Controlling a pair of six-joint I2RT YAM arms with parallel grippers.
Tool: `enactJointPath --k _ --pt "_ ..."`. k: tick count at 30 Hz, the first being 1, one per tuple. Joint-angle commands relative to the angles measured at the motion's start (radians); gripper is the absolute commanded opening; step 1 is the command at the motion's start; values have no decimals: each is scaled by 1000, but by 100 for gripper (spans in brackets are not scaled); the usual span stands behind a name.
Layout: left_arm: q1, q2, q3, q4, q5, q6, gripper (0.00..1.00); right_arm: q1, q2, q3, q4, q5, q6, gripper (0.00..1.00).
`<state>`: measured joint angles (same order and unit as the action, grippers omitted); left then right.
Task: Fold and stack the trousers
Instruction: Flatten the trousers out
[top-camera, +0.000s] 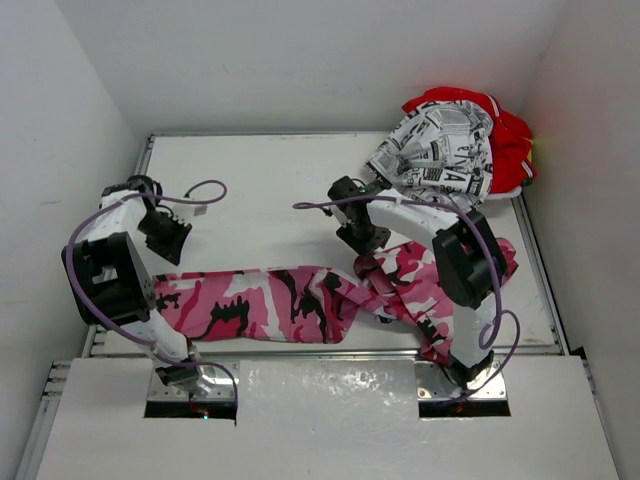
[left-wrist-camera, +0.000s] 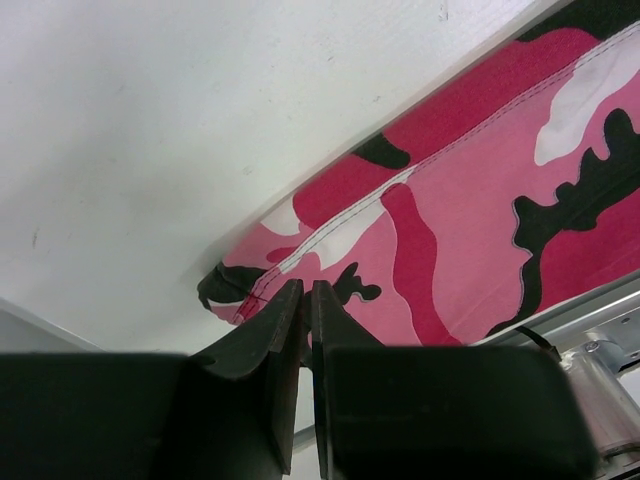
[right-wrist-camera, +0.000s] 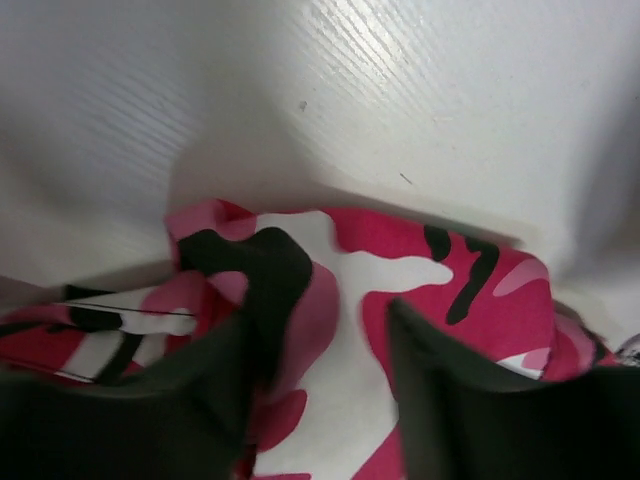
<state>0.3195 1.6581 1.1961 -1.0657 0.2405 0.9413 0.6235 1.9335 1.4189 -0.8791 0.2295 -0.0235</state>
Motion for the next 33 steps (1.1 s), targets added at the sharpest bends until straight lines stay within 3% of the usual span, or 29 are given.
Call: enactJointPath --k 1,2,5,9,11,13,15,19,24,28,33 --pt "-3 -32 51 -11 23 1 7 1 22 61 -90 76 -44 43" --pt "0 -31 54 -11 25 2 8 1 24 69 -98 79 -50 36" --pt "-2 -29 57 -13 25 4 8 1 7 81 -103 128 -55 1" --pt "0 -29 59 -11 25 4 8 1 -77 130 -72 131 -36 0" --pt "0 -29 62 -11 28 2 8 2 -179 172 -37 28 -30 0" --pt "-2 -29 66 -13 37 1 8 1 -282 135 110 -101 -30 0" --pt "-2 -29 74 -11 42 -2 8 -2 -472 43 383 -270 6 0" --pt "0 -26 92 -14 55 -15 10 -31 -656 -167 673 -328 114 0" --pt "-2 -29 151 -26 118 -29 16 -33 -642 -204 724 -448 148 0" --pt "-5 -40 243 -45 218 -47 27 -33 -634 -210 859 -477 227 0" --pt "-11 -14 326 15 361 -143 32 -19 -447 -104 873 -521 331 0"
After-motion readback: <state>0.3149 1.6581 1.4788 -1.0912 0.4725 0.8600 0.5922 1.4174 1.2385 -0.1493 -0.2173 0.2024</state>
